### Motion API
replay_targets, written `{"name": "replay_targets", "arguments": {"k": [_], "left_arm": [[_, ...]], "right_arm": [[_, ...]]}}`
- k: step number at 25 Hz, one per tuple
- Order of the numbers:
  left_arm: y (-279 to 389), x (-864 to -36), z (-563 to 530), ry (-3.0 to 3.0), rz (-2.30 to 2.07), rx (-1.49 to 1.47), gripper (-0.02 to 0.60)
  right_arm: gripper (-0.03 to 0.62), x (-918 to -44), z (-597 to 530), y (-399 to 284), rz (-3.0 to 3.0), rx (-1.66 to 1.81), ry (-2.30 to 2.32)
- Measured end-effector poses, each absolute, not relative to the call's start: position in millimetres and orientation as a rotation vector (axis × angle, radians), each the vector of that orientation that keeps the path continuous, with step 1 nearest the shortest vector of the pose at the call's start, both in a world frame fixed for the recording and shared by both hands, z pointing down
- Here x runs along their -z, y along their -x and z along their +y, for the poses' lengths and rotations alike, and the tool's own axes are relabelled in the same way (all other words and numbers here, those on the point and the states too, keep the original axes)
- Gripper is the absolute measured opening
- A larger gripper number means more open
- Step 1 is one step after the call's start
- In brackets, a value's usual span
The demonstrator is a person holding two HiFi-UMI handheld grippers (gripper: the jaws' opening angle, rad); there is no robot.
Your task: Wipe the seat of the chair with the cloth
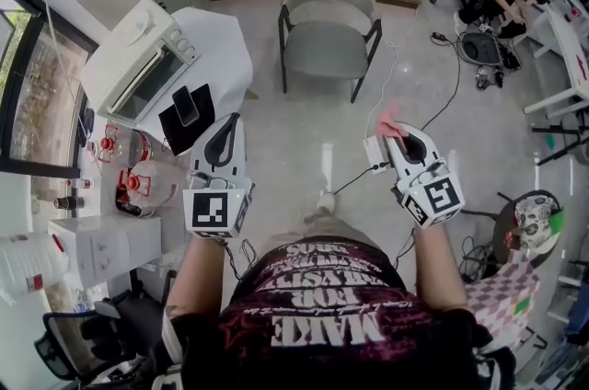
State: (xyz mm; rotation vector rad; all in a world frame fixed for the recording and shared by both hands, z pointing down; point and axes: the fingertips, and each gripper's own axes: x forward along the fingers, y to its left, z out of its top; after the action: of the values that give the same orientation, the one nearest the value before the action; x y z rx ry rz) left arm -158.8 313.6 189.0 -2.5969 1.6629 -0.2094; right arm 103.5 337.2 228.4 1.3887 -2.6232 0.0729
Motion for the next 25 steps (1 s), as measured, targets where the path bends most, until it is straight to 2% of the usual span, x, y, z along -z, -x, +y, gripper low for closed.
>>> {"name": "replay_targets", "arguments": {"k": [13,25], "left_arm": [[122.7,-179.8,257.6,2.544,1.764,0.152,0.005],[118.3,-202.4,232.8,2.557,1.760,0.225,0.005]], "right_arm": [[0.031,-228.1,269.2,-168.7,-2.647,-0.068,-1.382],[0.031,-238.9,239.9,-166.1,-2.645,-0.092,-1.368]]}}
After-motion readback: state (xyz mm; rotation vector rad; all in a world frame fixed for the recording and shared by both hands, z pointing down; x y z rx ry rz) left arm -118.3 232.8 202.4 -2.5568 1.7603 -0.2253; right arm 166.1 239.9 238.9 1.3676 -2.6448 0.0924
